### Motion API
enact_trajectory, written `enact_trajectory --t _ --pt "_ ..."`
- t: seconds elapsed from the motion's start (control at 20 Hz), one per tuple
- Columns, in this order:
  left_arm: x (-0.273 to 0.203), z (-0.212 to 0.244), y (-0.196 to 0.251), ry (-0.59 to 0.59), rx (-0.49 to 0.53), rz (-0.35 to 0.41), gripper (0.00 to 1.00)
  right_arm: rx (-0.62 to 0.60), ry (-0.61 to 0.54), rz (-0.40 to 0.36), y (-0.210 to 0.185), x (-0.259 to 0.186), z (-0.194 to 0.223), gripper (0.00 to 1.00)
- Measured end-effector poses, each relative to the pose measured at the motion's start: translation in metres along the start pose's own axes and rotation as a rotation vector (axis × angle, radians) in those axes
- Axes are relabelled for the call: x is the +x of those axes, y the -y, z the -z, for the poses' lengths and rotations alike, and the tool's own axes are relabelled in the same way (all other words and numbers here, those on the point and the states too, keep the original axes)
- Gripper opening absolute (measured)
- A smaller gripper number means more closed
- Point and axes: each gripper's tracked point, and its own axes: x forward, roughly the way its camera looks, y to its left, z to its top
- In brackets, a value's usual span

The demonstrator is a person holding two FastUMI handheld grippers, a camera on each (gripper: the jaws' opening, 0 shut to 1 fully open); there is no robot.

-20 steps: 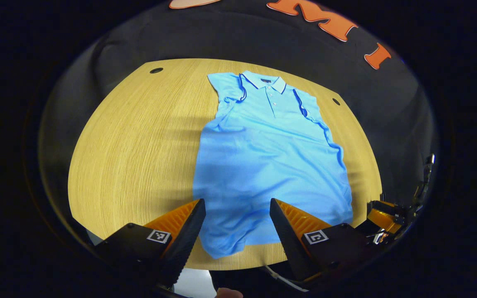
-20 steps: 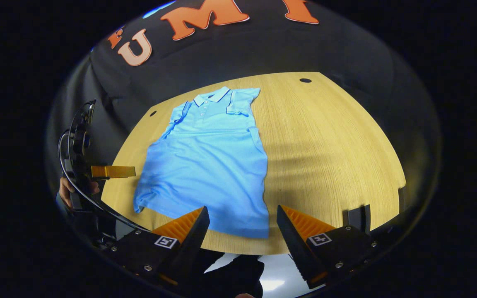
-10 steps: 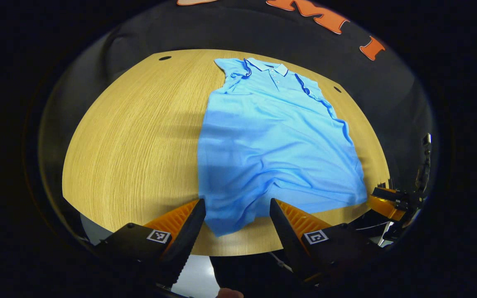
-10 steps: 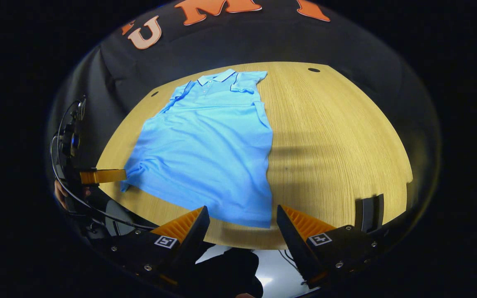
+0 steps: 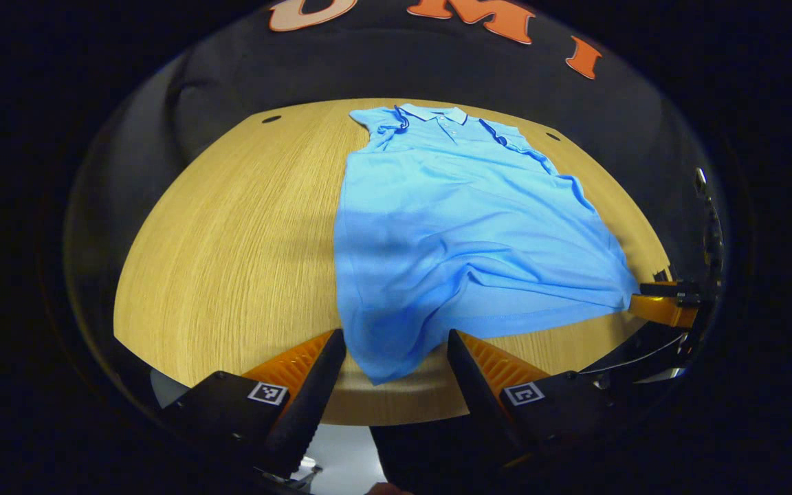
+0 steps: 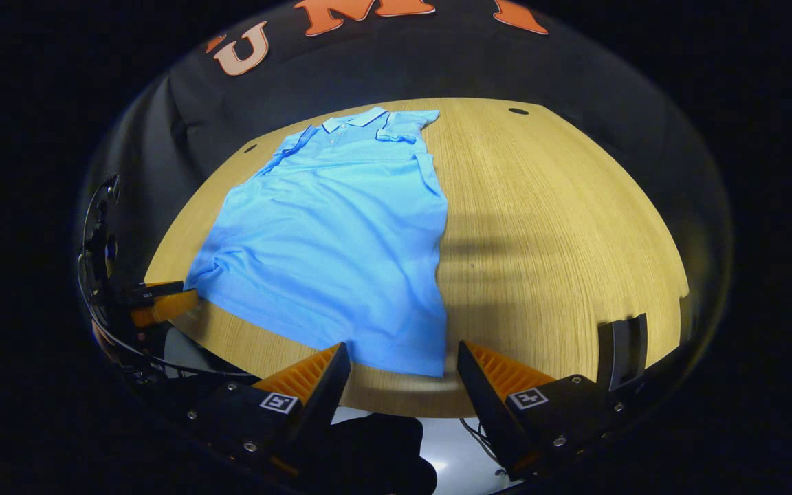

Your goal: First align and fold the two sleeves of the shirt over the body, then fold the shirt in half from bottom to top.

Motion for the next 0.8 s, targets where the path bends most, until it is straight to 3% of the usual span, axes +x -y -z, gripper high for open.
enact_trajectory --t 0.1,0.15,0.2,0.25,0.3,0.35,0.45,0.5,0.55,0.65,0.7,0.8 --pt "0.002 -0.003 0.008 0.019 0.005 -0.002 1.00 -0.048 0.017 0.069 0.009 0.001 0.001 0.83" --pt "0.003 -0.007 0.007 0.040 -0.015 -0.010 0.97 -0.068 0.029 0.082 0.010 0.002 0.000 0.67" --pt "0.006 -0.006 0.007 0.034 -0.033 -0.024 0.89 -0.059 0.038 0.081 0.005 0.004 -0.003 0.59" --pt "0.003 -0.007 0.007 0.040 -0.043 -0.033 0.79 -0.041 0.057 0.087 0.004 0.006 -0.005 0.43" --pt "0.004 -0.005 0.008 0.031 -0.042 -0.036 0.77 -0.020 0.070 0.093 0.004 0.007 -0.008 0.35" --pt "0.002 -0.009 0.008 0.047 -0.038 -0.041 0.77 0.003 0.082 0.085 0.001 0.011 -0.011 0.18" --pt "0.004 -0.009 0.006 0.048 -0.062 -0.067 0.23 0.053 0.093 0.059 -0.004 0.014 -0.016 0.10" --pt "-0.007 -0.010 0.007 0.051 -0.063 -0.081 0.23 0.100 0.097 0.034 -0.008 0.015 -0.018 0.08" --pt "0.006 -0.011 0.007 0.045 -0.061 -0.082 0.10 0.140 0.094 -0.002 -0.014 0.015 -0.019 0.02" --pt "0.005 -0.018 0.010 0.052 -0.067 -0.072 0.12 0.164 0.099 -0.049 -0.019 0.012 -0.023 0.01" --pt "0.001 -0.022 0.013 0.058 -0.078 -0.051 0.06 0.165 0.120 -0.080 -0.025 0.007 -0.030 0.01" --pt "-0.009 -0.037 0.010 0.101 -0.078 -0.047 0.06 0.171 0.177 -0.103 -0.027 -0.001 -0.049 0.01"
